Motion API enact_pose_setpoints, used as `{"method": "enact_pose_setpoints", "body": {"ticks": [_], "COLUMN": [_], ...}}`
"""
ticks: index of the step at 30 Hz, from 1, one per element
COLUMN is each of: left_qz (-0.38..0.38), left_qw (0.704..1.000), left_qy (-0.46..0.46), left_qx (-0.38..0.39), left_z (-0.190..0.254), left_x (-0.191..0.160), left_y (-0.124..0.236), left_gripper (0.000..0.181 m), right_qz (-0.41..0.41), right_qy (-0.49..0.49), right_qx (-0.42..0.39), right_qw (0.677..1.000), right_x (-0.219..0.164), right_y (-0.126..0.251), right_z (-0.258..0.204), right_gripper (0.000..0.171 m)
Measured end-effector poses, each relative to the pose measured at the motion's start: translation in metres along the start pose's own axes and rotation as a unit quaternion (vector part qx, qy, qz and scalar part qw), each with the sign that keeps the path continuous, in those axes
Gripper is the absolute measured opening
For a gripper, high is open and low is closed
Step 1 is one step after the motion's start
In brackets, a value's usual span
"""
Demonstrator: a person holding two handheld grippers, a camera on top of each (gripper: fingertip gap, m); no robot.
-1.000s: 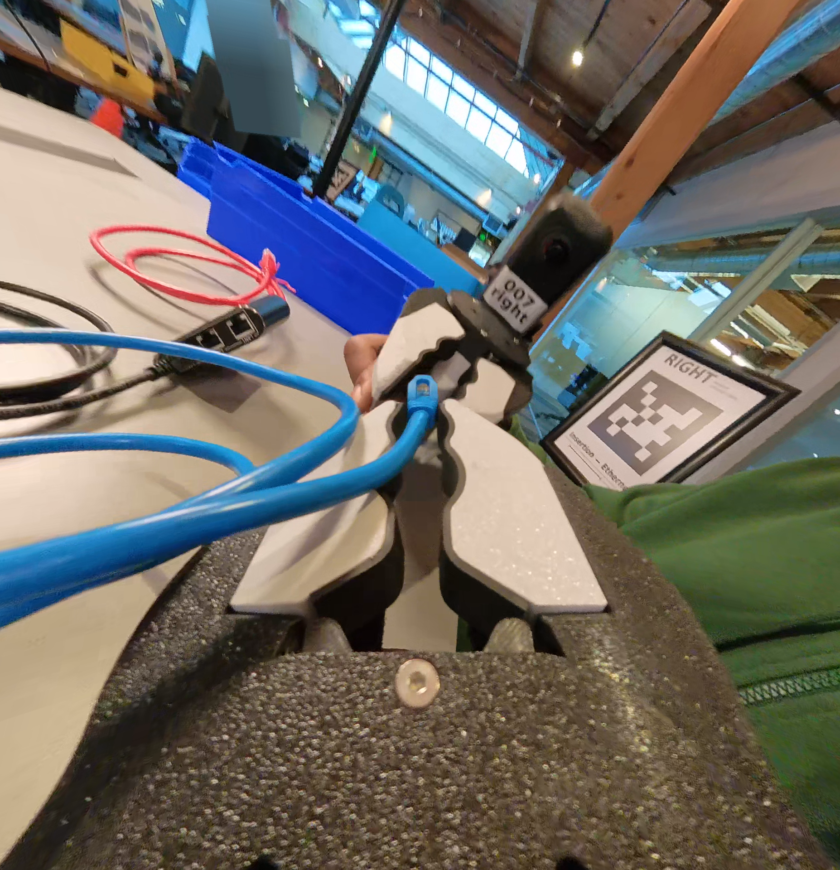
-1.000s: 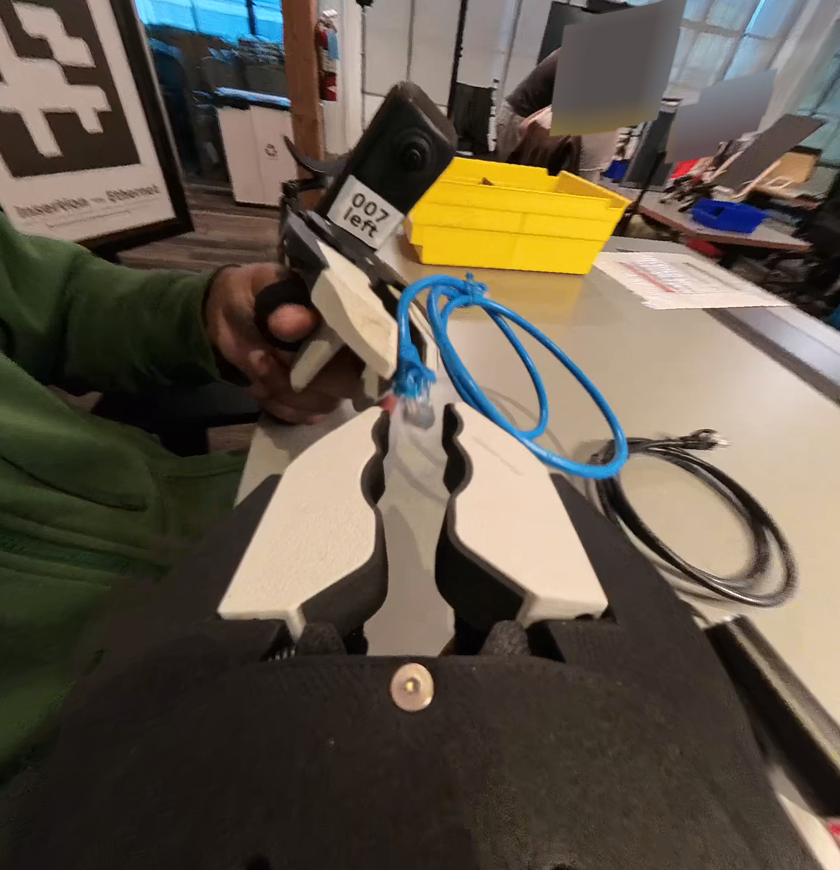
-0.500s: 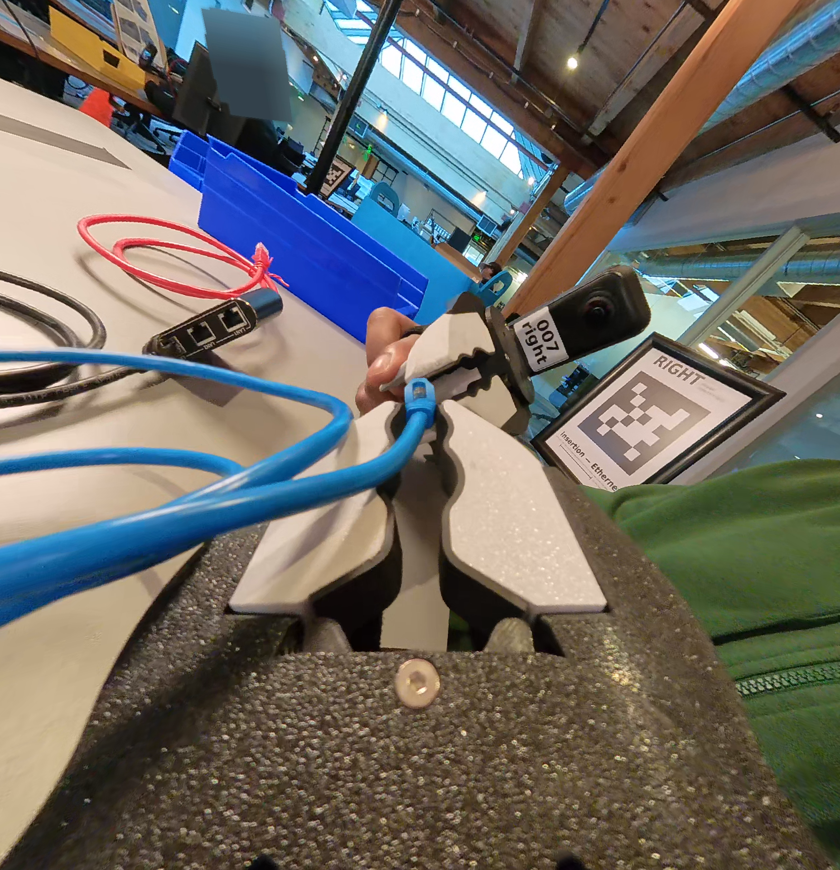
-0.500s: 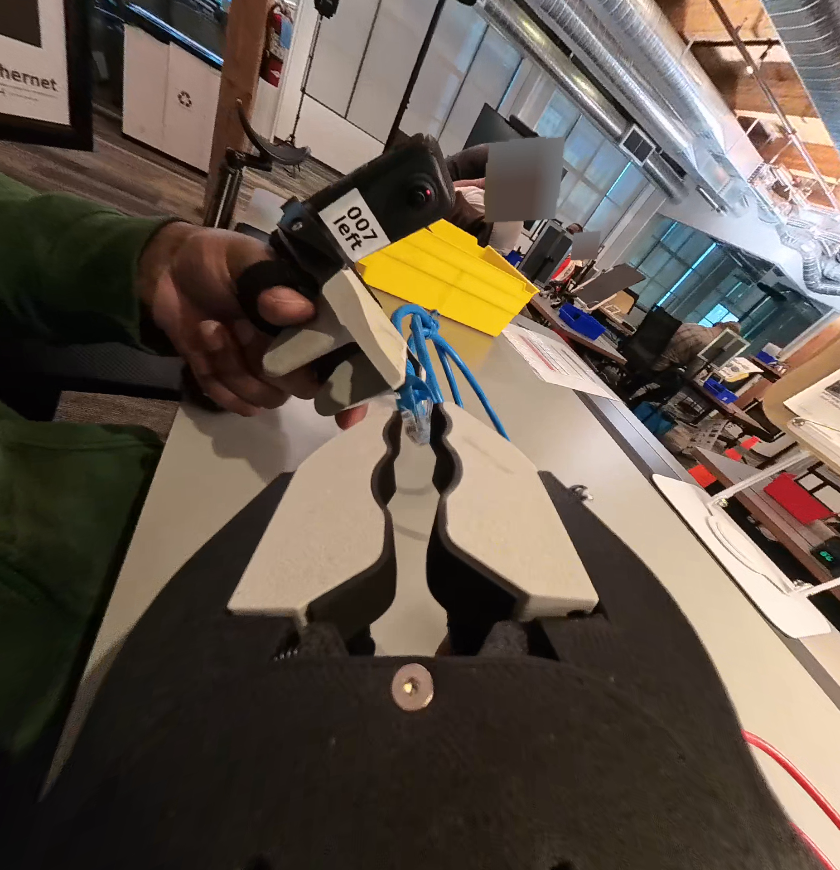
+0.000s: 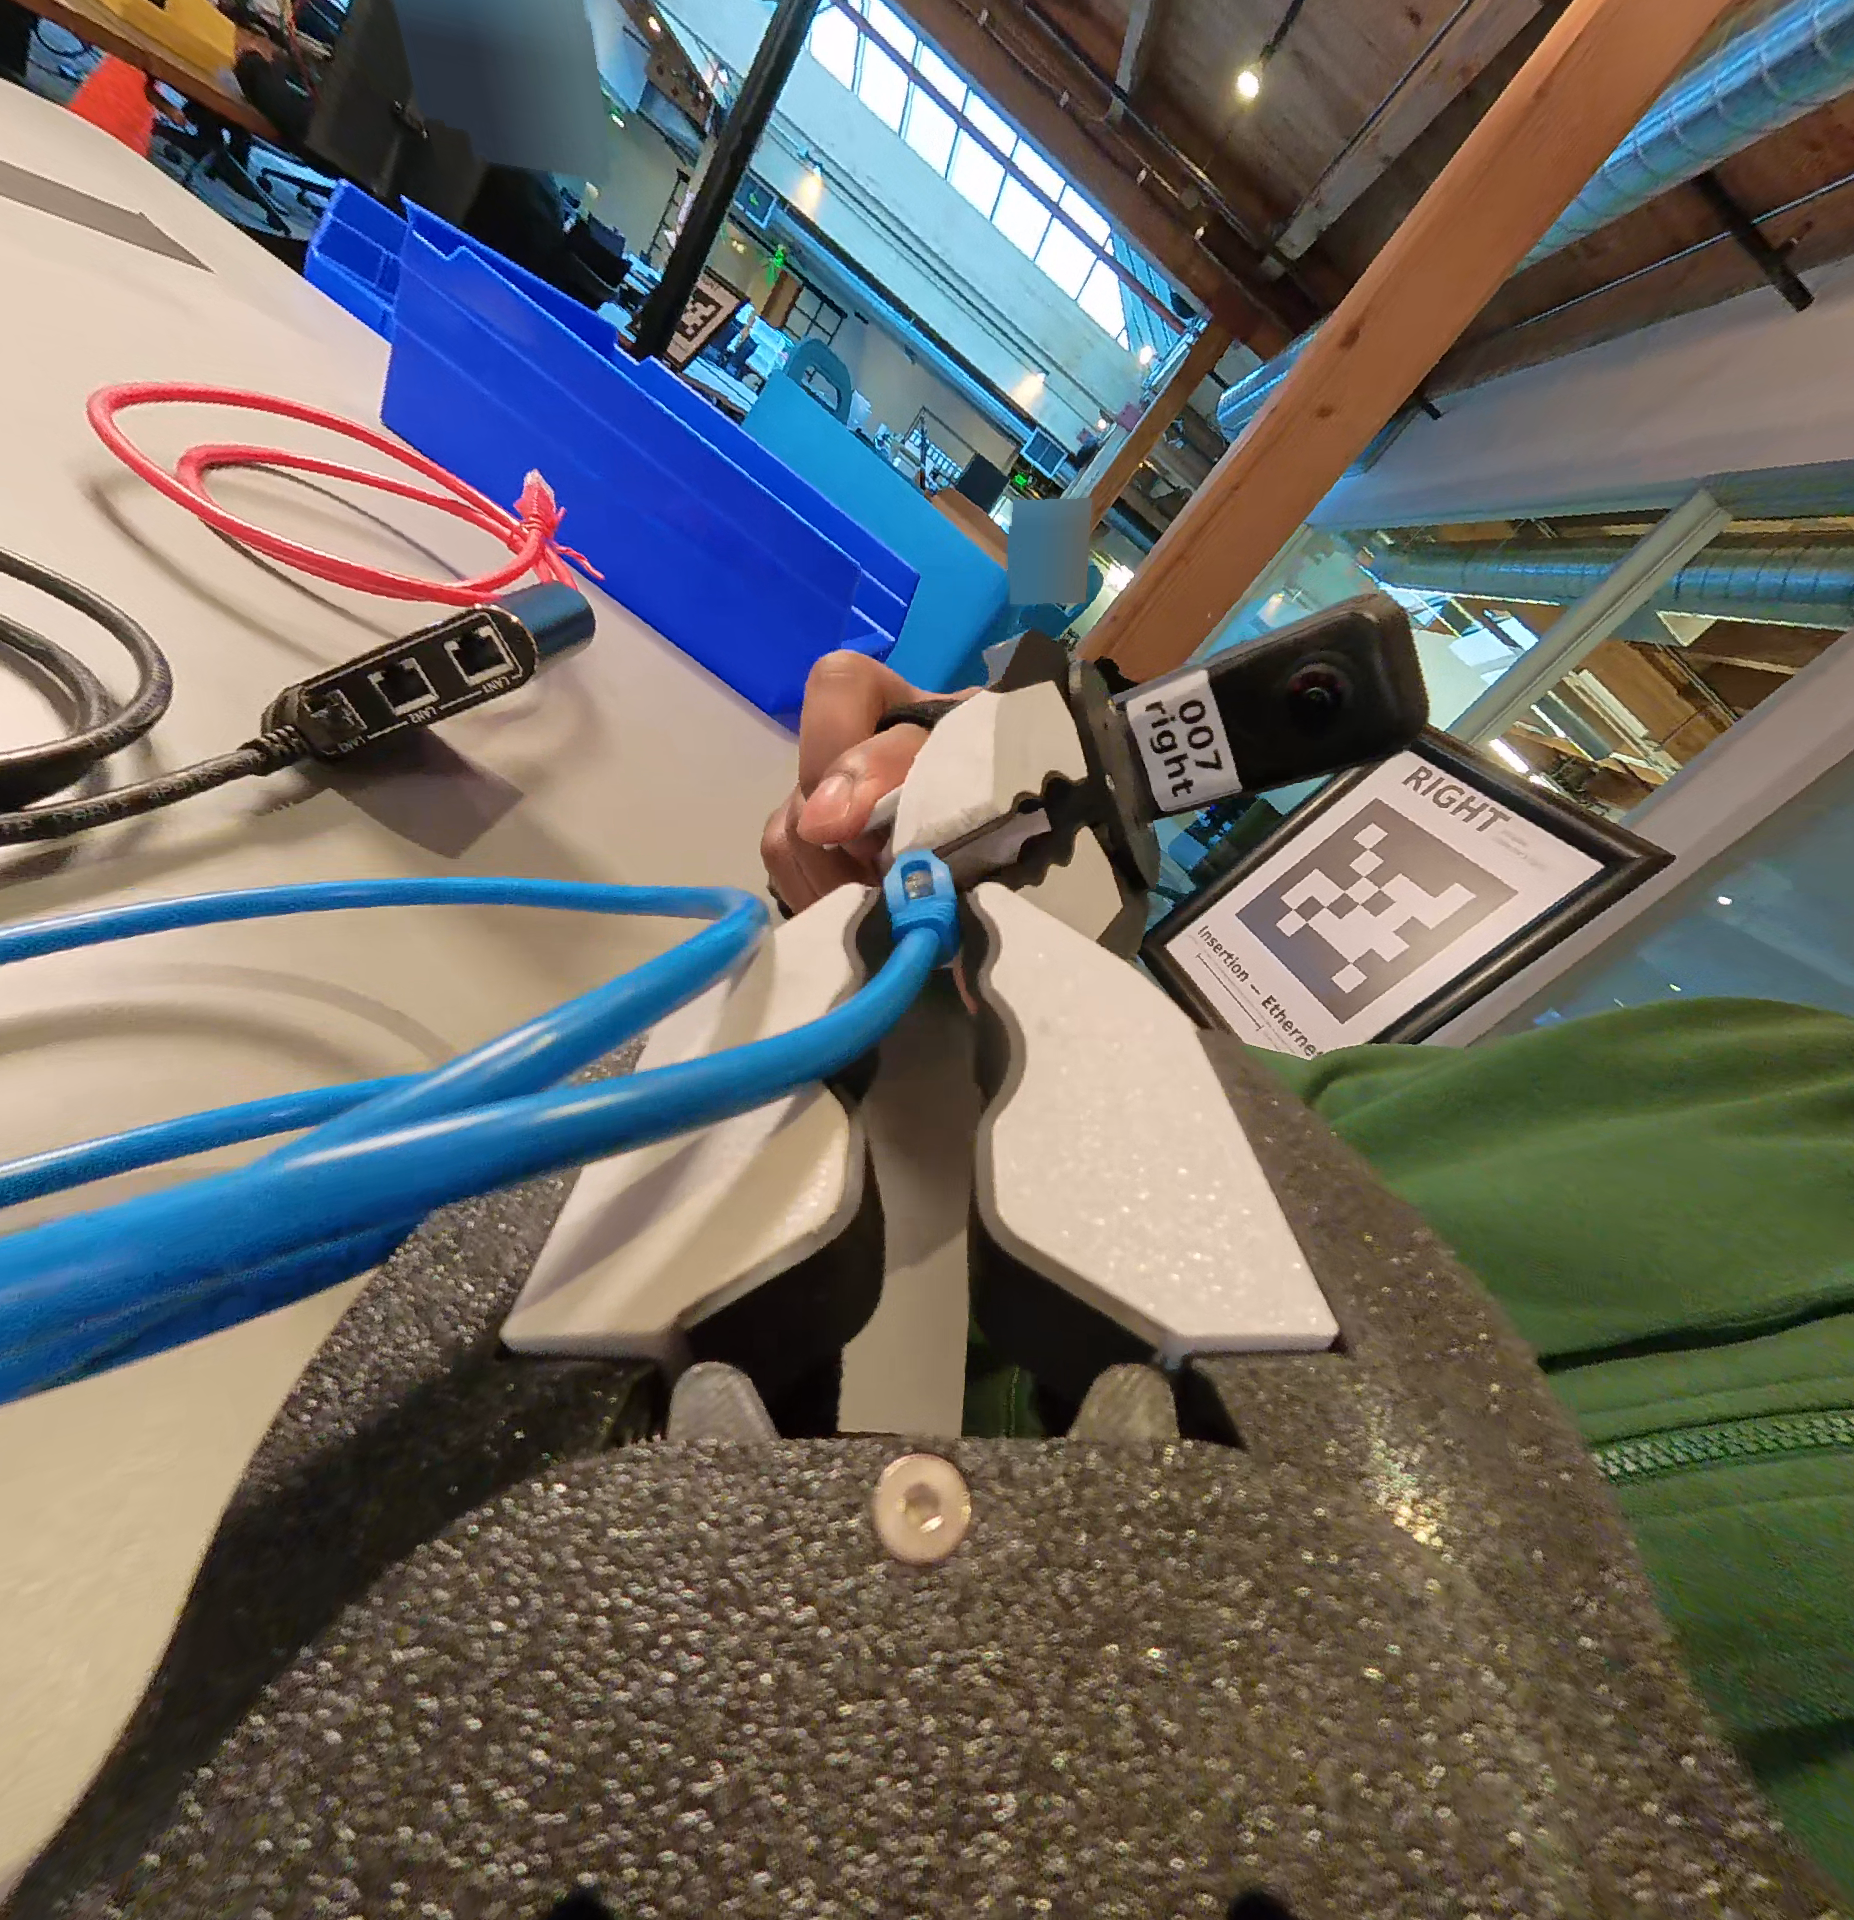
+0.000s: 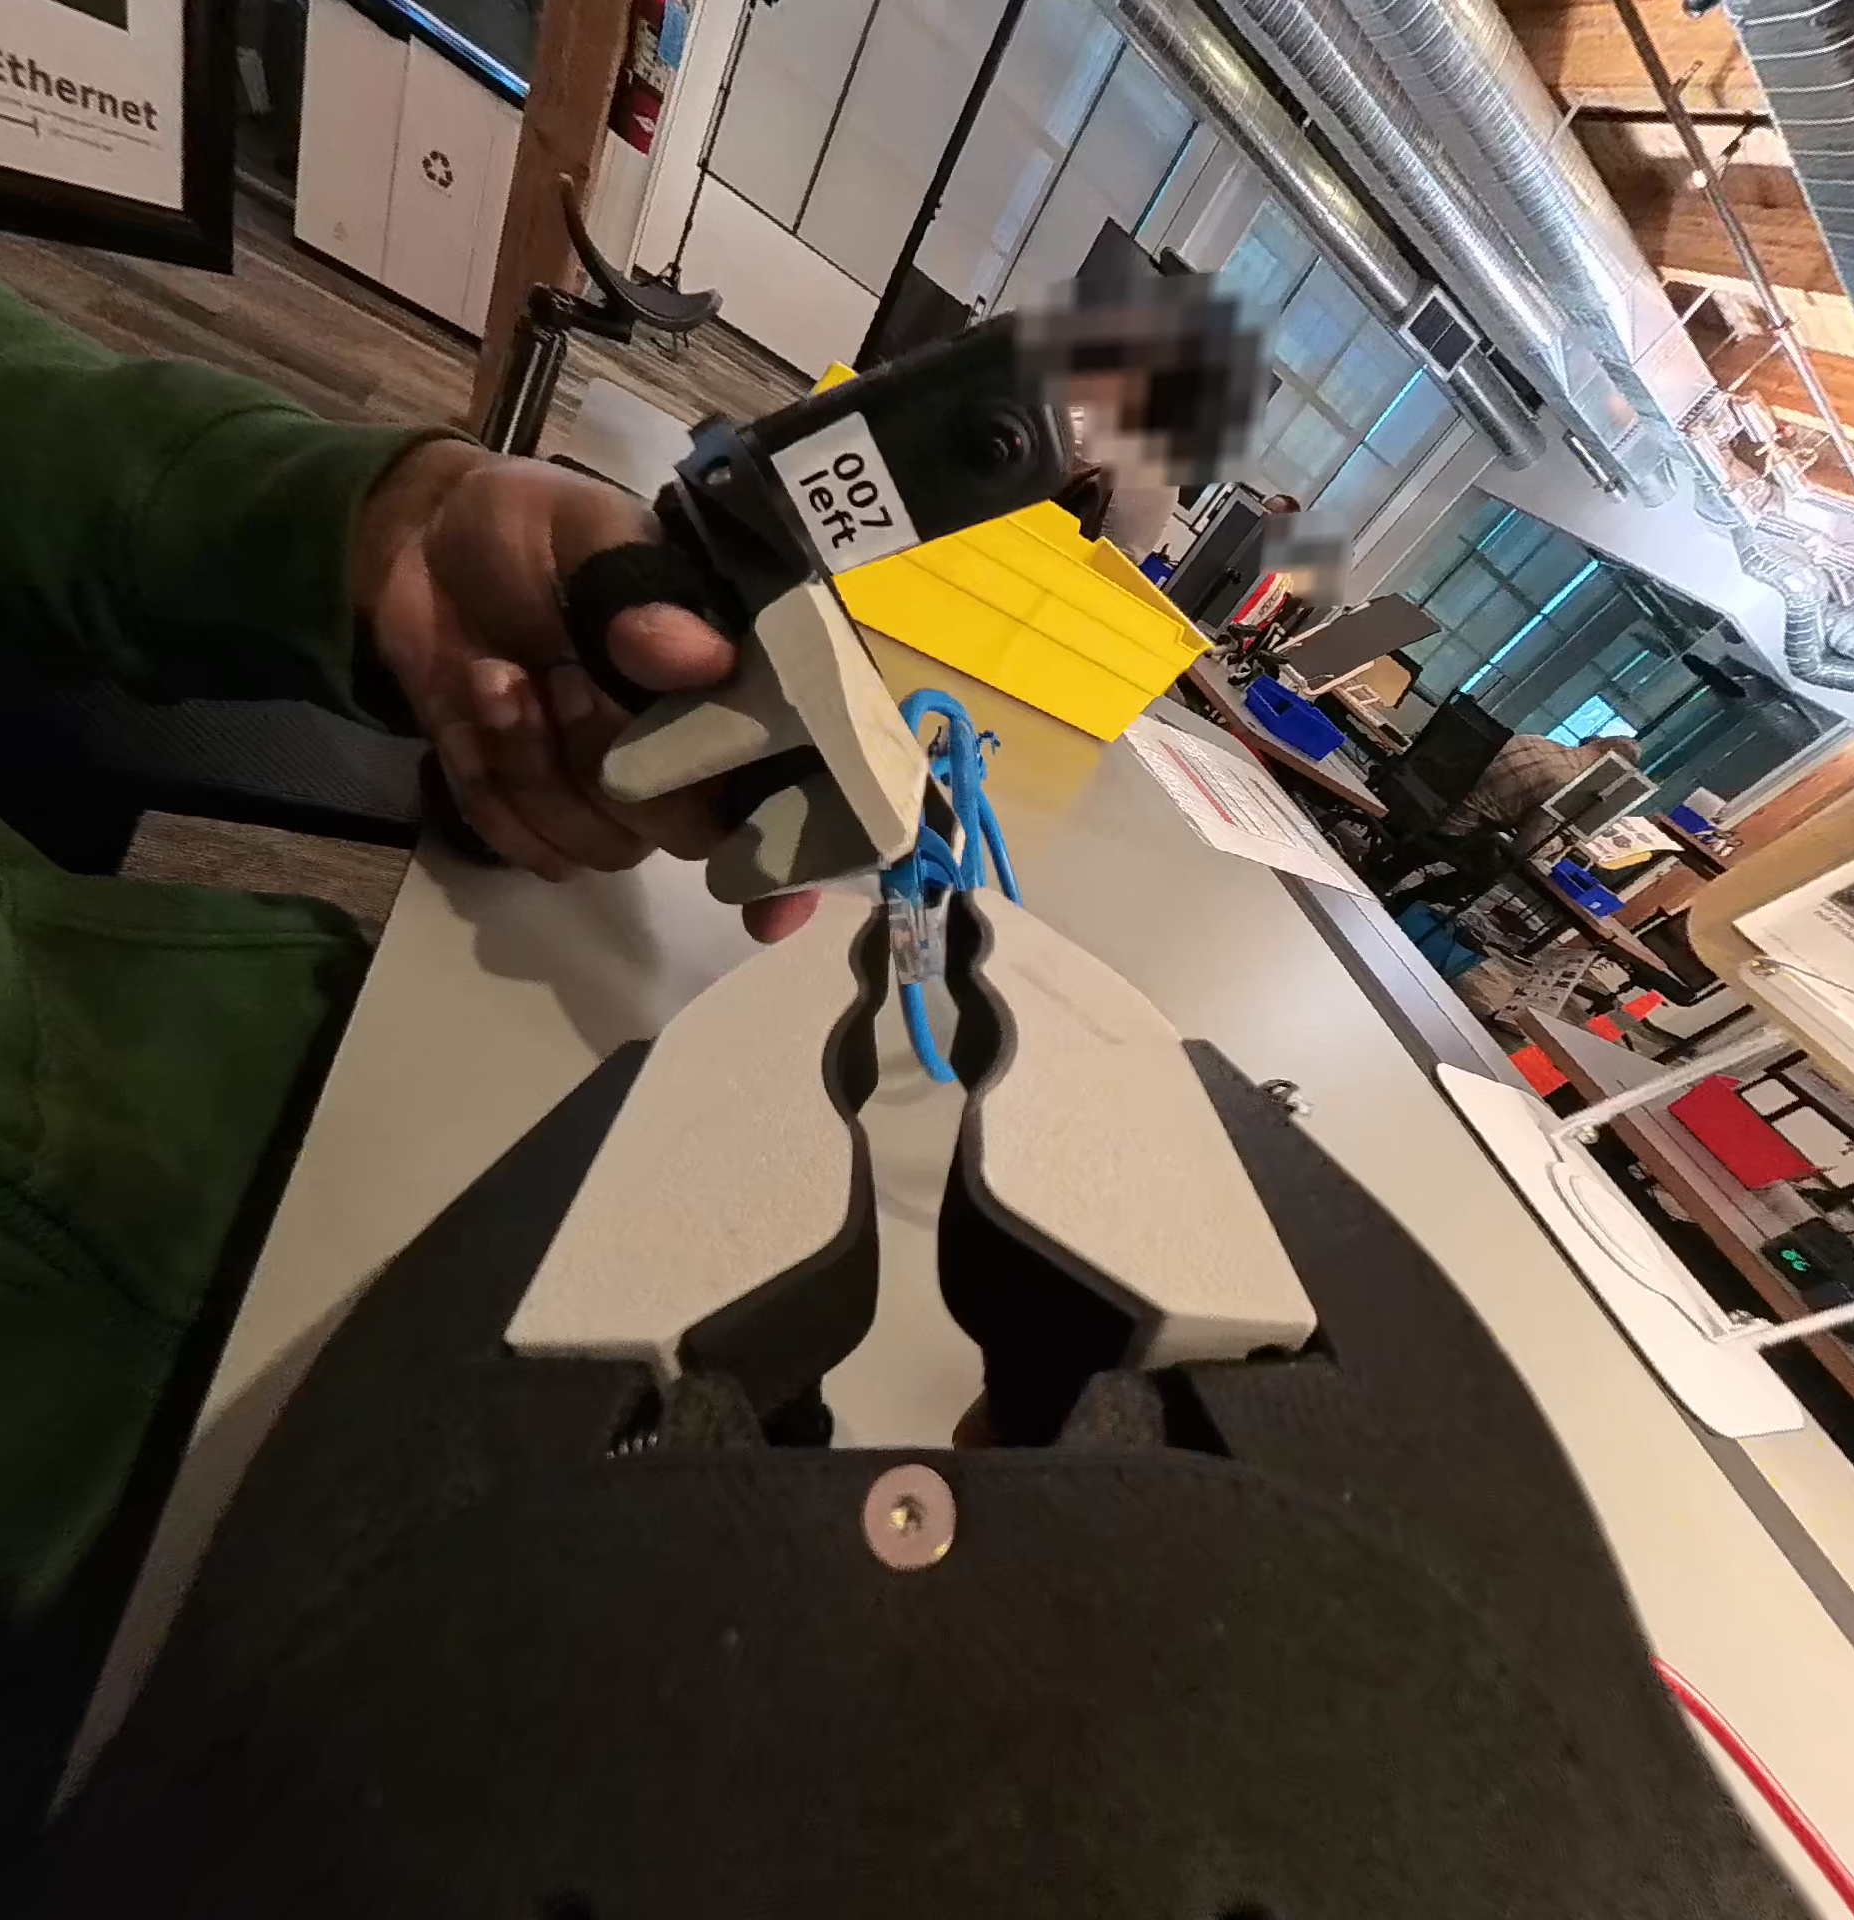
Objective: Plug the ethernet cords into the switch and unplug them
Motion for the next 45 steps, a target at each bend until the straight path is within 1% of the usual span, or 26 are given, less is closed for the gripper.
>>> {"method": "enact_pose_setpoints", "body": {"ticks": [1,3,4,7,10,13,14,16,20,22,23,24,25,26,30,34,37,40,42,45], "left_qz": [0.007,0.027,0.033,0.046,0.051,0.059,0.059,0.059,0.054,0.049,0.047,0.048,0.049,0.050,0.067,0.091,0.115,0.131,0.137,0.135], "left_qw": [1.000,1.000,0.999,0.998,0.996,0.994,0.993,0.992,0.990,0.989,0.989,0.988,0.988,0.988,0.987,0.985,0.979,0.971,0.963,0.949], "left_qy": [-0.002,-0.006,-0.008,-0.012,-0.016,-0.019,-0.020,-0.026,-0.035,-0.040,-0.044,-0.046,-0.047,-0.047,-0.051,-0.088,-0.129,-0.181,-0.216,-0.273], "left_qx": [0.004,0.012,0.020,0.044,0.071,0.092,0.097,0.109,0.128,0.135,0.137,0.138,0.139,0.139,0.134,0.121,0.103,0.091,0.080,0.078], "left_z": [-0.001,-0.002,-0.005,-0.014,-0.023,-0.031,-0.033,-0.037,-0.043,-0.045,-0.045,-0.045,-0.046,-0.046,-0.044,-0.032,-0.018,-0.005,0.004,0.013], "left_x": [0.001,0.006,0.008,0.012,0.017,0.022,0.023,0.025,0.028,0.029,0.029,0.030,0.031,0.031,0.034,0.036,0.036,0.035,0.032,0.026], "left_y": [0.000,0.003,0.005,0.009,0.009,0.006,0.005,0.001,-0.012,-0.019,-0.022,-0.024,-0.025,-0.026,-0.023,-0.023,-0.024,-0.026,-0.027,-0.028], "left_gripper": [0.013,0.013,0.013,0.013,0.013,0.013,0.013,0.013,0.013,0.013,0.013,0.013,0.013,0.013,0.013,0.013,0.013,0.013,0.013,0.013], "right_qz": [-0.004,-0.012,-0.016,-0.055,-0.128,-0.230,-0.265,-0.325,-0.416,-0.457,-0.474,-0.479,-0.478,-0.474,-0.446,-0.399,-0.363,-0.297,-0.258,-0.268], "right_qy": [0.002,0.002,-0.002,0.003,0.022,0.058,0.070,0.082,0.096,0.107,0.118,0.139,0.155,0.157,0.183,0.199,0.215,0.226,0.231,0.271], "right_qx": [-0.005,0.005,0.006,-0.037,-0.095,-0.114,-0.114,-0.094,-0.055,-0.046,-0.051,-0.071,-0.087,-0.093,-0.105,-0.147,-0.188,-0.227,-0.230,-0.221], "right_qw": [1.000,1.000,1.000,0.998,0.987,0.965,0.955,0.937,0.903,0.882,0.871,0.864,0.860,0.861,0.870,0.883,0.887,0.900,0.910,0.898], "right_x": [-0.001,-0.002,-0.005,-0.017,-0.032,-0.050,-0.056,-0.070,-0.102,-0.120,-0.127,-0.131,-0.132,-0.134,-0.128,-0.103,-0.079,-0.050,-0.039,-0.040], "right_y": [0.000,0.004,0.009,0.033,0.059,0.072,0.073,0.071,0.058,0.054,0.053,0.051,0.050,0.049,0.044,0.039,0.038,0.038,0.034,0.031], "right_z": [0.000,-0.002,-0.001,0.015,0.042,0.063,0.068,0.075,0.080,0.082,0.085,0.089,0.092,0.092,0.081,0.073,0.067,0.059,0.049,0.041], "right_gripper": [0.011,0.030,0.034,0.039,0.042,0.044,0.049,0.056,0.066,0.065,0.058,0.049,0.030,0.029,0.027,0.026,0.026,0.026,0.026,0.026]}}
Point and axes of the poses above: each gripper's, where its closed fingertips meet, y back along the fingers, x out of its top, z = x × y across the jaws, the point moved 3 cm from there along y, back along the fingers, and after that the axes turned 11 degrees about x, right-handed, at the moved point
